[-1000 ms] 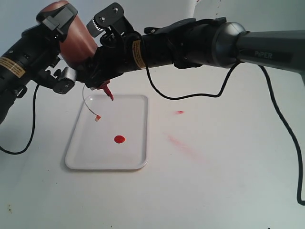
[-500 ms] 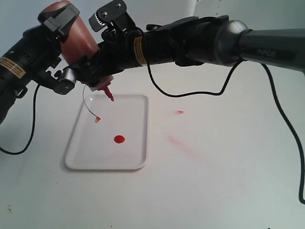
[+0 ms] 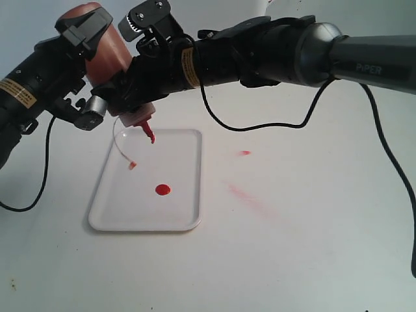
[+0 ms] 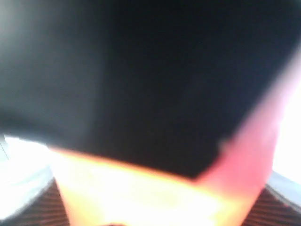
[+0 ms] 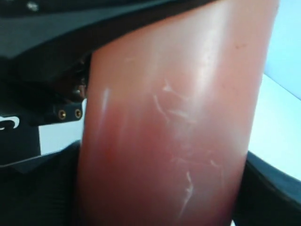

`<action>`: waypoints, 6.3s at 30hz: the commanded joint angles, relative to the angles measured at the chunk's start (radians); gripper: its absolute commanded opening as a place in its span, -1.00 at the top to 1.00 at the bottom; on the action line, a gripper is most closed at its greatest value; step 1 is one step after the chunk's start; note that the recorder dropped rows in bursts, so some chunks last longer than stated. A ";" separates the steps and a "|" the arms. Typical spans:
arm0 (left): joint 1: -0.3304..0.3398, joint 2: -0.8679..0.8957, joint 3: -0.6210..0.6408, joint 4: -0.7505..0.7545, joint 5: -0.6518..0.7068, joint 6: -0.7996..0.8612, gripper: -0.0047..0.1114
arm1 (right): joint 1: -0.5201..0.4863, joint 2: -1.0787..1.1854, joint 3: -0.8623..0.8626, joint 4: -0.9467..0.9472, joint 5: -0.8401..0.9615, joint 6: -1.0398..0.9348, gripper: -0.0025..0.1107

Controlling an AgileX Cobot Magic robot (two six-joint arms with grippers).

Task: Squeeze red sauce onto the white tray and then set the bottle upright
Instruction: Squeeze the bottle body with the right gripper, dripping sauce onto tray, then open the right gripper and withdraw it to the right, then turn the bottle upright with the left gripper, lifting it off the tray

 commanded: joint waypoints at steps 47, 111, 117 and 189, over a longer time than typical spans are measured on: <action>-0.004 -0.008 -0.008 -0.053 -0.059 -0.017 0.92 | -0.002 -0.088 -0.006 -0.016 0.004 0.005 -0.90; -0.004 0.047 0.100 -0.259 -0.059 -0.686 0.92 | -0.507 -0.582 1.038 0.859 -0.036 -0.908 0.96; -0.004 0.047 0.197 -0.322 -0.059 -0.856 0.92 | -0.507 -0.625 1.122 1.048 -0.122 -1.080 0.96; -0.004 0.045 0.056 0.386 -0.059 -2.693 0.92 | -0.505 -0.483 0.959 1.135 -0.438 -1.071 0.64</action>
